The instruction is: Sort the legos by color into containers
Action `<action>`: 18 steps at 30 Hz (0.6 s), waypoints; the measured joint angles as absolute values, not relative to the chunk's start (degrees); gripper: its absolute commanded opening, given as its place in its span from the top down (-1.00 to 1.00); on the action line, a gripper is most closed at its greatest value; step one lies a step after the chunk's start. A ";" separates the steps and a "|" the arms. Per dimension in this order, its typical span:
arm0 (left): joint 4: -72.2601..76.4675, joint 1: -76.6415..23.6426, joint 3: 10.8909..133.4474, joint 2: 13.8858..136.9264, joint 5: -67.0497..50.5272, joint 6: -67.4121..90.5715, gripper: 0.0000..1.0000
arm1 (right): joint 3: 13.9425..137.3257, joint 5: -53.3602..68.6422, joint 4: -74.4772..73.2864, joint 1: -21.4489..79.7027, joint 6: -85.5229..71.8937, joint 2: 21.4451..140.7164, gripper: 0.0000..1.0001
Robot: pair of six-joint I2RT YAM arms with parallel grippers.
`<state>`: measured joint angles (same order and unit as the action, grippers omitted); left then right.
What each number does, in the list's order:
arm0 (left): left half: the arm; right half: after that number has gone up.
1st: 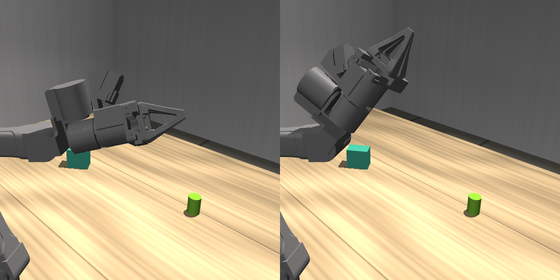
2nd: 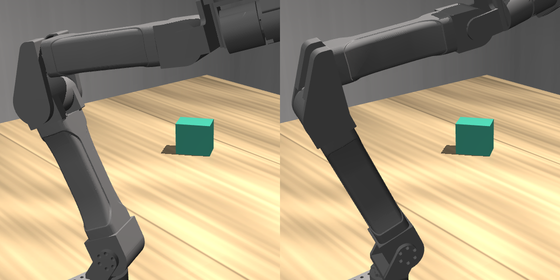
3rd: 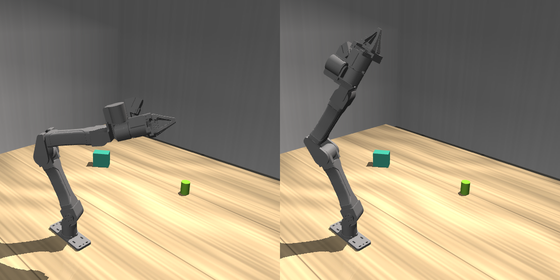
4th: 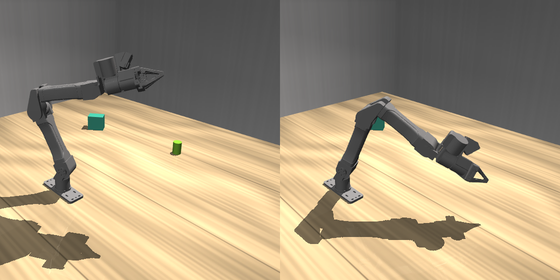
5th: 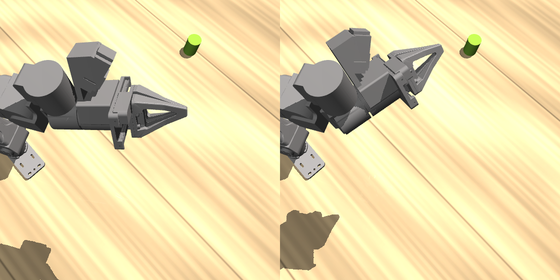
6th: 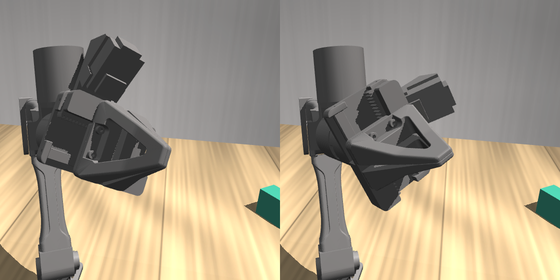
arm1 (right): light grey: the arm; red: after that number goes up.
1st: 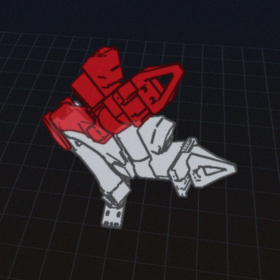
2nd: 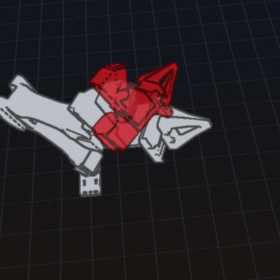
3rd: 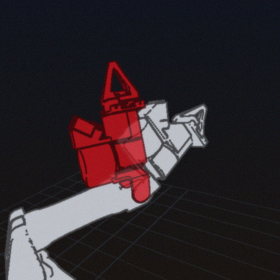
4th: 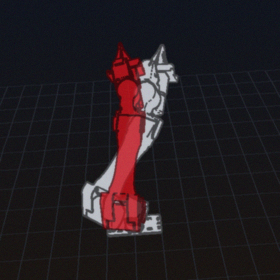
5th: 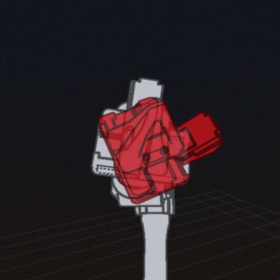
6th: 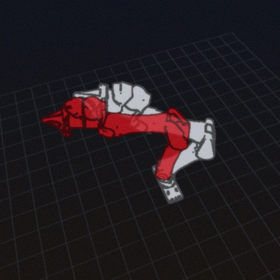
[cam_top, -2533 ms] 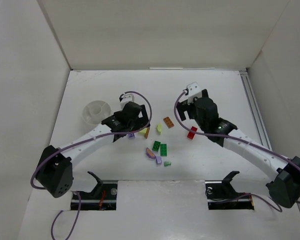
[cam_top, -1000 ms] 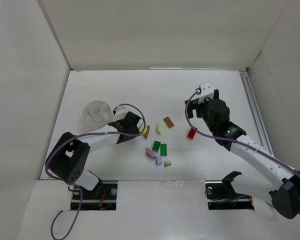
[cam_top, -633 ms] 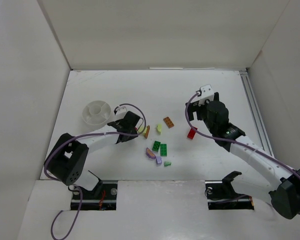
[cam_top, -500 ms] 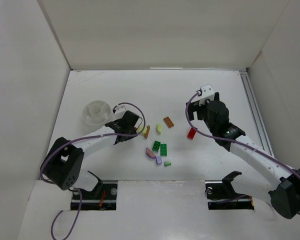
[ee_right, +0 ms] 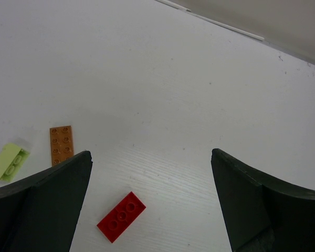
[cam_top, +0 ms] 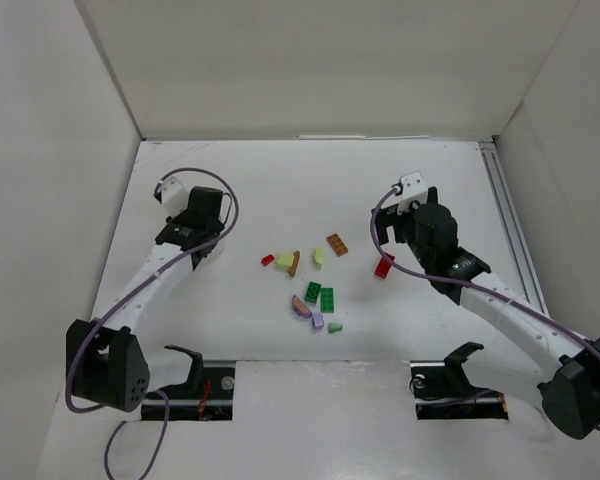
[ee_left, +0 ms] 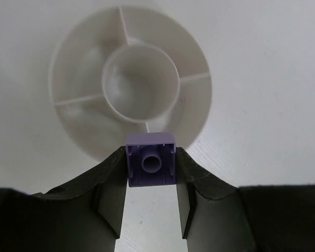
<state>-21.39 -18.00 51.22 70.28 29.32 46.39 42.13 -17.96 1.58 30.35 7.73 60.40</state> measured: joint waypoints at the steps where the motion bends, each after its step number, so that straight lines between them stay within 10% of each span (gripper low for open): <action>1: -21.71 -16.43 52.10 69.91 29.82 46.26 0.35 | 42.13 -17.96 1.61 30.35 7.75 60.40 -0.99; 18: -15.40 3.09 56.69 73.63 25.87 39.77 0.28 | 42.15 -17.78 1.67 29.95 8.36 62.46 -0.99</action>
<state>-15.40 3.09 56.69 73.63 25.87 39.77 42.15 -17.78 1.67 29.95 8.36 62.46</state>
